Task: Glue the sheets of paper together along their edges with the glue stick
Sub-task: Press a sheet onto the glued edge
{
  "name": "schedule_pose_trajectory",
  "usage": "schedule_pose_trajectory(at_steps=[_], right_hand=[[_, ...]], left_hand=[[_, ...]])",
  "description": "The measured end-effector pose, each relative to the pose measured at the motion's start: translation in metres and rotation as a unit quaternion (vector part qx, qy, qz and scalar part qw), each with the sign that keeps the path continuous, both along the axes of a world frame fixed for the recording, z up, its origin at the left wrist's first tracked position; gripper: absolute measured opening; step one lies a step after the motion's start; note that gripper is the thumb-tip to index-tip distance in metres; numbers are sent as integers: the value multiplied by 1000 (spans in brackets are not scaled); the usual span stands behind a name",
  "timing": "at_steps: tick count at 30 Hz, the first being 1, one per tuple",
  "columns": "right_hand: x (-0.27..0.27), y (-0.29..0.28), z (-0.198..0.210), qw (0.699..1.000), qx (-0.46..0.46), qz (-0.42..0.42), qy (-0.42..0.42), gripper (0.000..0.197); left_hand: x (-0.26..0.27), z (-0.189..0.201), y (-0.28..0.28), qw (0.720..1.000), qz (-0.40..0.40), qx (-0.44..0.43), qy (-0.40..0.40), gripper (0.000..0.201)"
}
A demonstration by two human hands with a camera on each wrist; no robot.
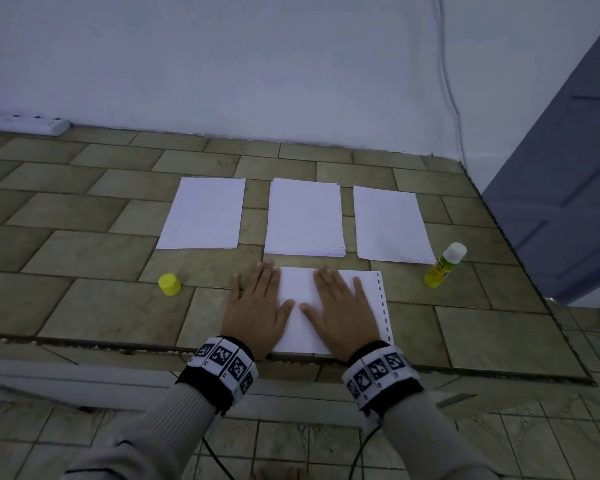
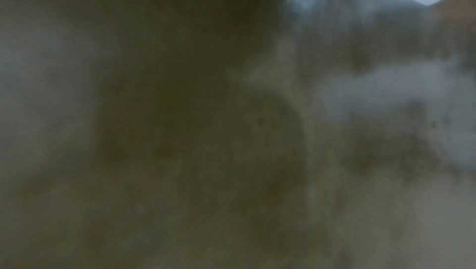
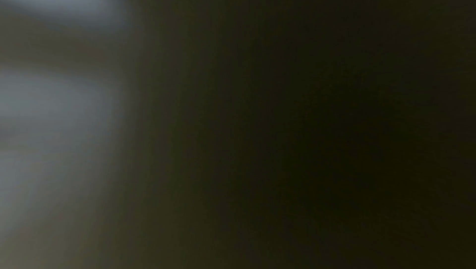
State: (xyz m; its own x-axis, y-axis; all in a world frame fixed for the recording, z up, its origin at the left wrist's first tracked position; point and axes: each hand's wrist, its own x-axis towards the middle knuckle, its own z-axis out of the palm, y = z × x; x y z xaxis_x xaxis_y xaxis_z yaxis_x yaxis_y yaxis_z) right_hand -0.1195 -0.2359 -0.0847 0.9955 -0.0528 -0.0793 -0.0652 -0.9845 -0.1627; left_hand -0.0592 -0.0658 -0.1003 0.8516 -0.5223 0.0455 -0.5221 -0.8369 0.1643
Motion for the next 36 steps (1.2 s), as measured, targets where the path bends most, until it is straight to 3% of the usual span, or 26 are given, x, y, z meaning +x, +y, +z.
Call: schedule_pose_trajectory(at_steps=[5, 10, 13, 16, 19, 21, 25, 31, 36], right_hand=[[-26, -61, 1, 997, -21, -70, 8, 106], [-45, -72, 7, 997, 14, -66, 36, 108], [-50, -72, 27, 993, 67, -74, 65, 83], [-46, -65, 60, 994, 92, -38, 36, 55], [-29, -60, 79, 994, 99, 9, 37, 45], [-16, -57, 79, 990, 99, 31, 91, 47], [6, -53, 66, 988, 27, 43, 144, 55], [24, -63, 60, 986, -97, 9, 133, 42], [36, -71, 64, 987, -68, 6, 147, 26]], left_hand=[[0, 2, 0, 1000, 1, 18, 18, 87], [0, -2, 0, 1000, 4, 4, 8, 77], [-1, -2, 0, 1000, 6, 12, 9, 74], [-1, -1, -1, 1000, 4, 18, 12, 76], [0, 0, -1, 999, 0, 24, 23, 87], [0, 2, -1, 999, -2, 27, 23, 96], [1, 4, -1, 998, -1, 37, 46, 111], [0, 4, 0, 998, -2, 36, 45, 111], [0, 2, 1, 998, -8, 35, 46, 103]])
